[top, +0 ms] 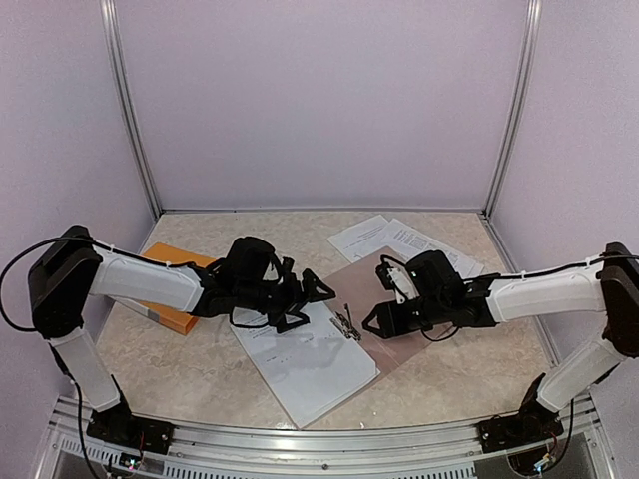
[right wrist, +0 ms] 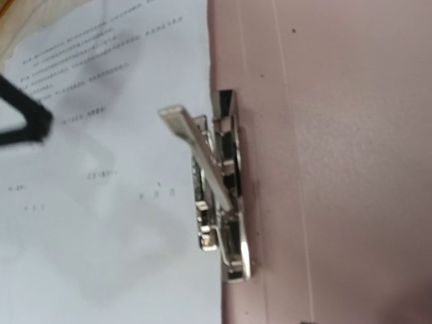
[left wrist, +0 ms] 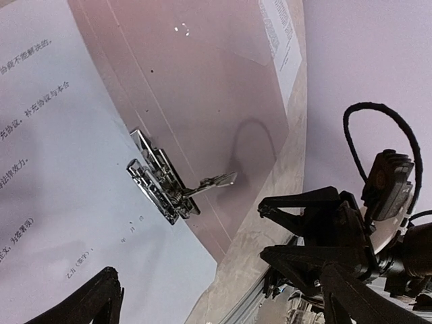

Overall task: Put the files into the folder
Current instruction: Clamp the file in the folder.

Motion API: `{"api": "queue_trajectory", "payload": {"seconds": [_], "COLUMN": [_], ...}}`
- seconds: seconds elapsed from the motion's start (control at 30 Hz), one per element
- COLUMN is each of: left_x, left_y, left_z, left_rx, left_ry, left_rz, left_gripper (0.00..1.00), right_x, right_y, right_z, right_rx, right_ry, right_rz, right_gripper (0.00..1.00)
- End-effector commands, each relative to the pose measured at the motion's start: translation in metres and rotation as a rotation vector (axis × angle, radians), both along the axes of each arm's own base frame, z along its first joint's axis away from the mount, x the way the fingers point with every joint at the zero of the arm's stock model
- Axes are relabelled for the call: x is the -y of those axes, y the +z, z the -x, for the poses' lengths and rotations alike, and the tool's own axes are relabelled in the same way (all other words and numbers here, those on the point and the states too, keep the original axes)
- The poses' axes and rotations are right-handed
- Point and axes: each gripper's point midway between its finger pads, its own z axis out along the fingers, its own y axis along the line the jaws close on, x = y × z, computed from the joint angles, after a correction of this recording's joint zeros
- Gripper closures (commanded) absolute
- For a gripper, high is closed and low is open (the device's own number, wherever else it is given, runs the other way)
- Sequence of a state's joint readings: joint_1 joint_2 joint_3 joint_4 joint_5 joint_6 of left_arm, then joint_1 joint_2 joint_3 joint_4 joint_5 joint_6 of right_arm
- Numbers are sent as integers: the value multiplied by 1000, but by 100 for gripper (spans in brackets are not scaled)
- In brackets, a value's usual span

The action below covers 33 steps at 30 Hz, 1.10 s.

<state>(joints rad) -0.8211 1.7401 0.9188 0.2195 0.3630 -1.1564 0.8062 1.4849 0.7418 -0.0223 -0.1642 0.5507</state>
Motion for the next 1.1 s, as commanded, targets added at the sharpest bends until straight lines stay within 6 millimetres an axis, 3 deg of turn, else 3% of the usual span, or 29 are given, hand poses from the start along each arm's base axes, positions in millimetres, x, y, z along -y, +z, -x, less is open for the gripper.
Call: {"api": "queue_trajectory", "payload": {"seconds": [0.0,0.13,0.3,0.53,1.07], "left_x": [2,4,8,14,51], "left_y": [32,46,34,11,-14], "left_z": [-14,-27,-34,-38,-23], "left_rx": [120,211,301,334,281], "left_ry": [-64,-169,-331,-511,-664], "left_rz": [14,-46,-208,-324,-273], "left_gripper": [3,11,21,45,61], "right_x": [10,17,23,26,30], "right_y": [1,-3,-7,-15,-27], "right_z": [1,4,7,10,16], "right_rx": [14,19,21,6,-26], "right_ry": [-27,-31,-37,-42,-46], "right_rz": [-1,16,29,34,51], "right_gripper": [50,51,52,52,52]}}
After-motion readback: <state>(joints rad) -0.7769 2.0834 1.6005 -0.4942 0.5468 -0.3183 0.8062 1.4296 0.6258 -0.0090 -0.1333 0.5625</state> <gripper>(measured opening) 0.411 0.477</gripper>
